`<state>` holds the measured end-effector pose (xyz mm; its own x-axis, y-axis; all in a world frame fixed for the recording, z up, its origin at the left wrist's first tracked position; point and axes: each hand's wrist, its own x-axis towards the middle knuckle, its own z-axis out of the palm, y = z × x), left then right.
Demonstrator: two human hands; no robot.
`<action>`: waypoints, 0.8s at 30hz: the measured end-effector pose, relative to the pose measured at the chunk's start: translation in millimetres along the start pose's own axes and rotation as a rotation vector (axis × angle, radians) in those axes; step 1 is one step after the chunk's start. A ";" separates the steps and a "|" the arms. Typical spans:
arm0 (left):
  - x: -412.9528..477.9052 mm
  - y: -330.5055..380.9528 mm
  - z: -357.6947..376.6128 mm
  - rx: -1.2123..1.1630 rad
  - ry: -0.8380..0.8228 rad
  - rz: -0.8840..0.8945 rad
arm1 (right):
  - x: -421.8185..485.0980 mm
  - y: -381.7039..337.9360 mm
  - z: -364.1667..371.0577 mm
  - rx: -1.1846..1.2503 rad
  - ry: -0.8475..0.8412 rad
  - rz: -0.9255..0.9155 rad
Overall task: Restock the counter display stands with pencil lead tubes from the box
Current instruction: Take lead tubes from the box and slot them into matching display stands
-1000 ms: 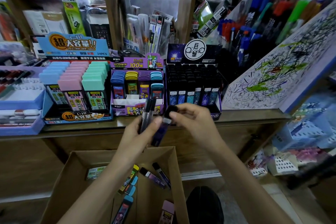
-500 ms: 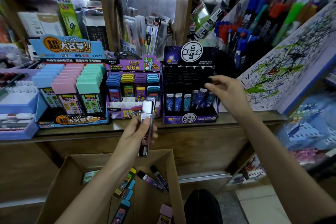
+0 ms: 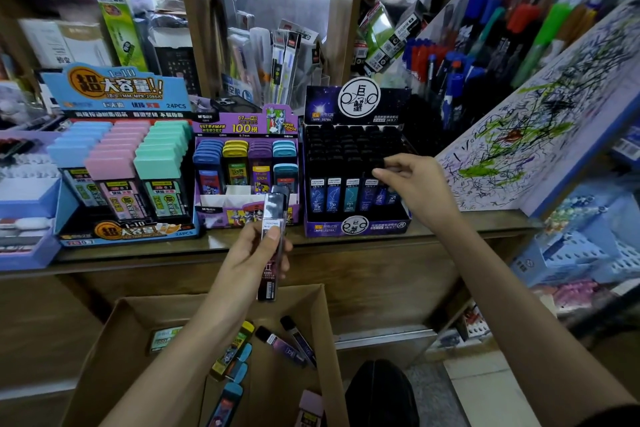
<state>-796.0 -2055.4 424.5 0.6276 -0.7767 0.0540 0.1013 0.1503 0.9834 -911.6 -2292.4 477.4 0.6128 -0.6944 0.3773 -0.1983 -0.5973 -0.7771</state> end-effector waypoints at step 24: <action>-3.7 5.1 42.3 0.148 -0.040 0.076 | -85.4 -60.7 29.6 0.448 -0.248 0.107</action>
<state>-830.4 -2077.6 436.7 0.5974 -0.7908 0.1334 -0.0620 0.1202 0.9908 -929.3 -2184.9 477.4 0.7805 -0.5939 0.1953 0.0433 -0.2603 -0.9646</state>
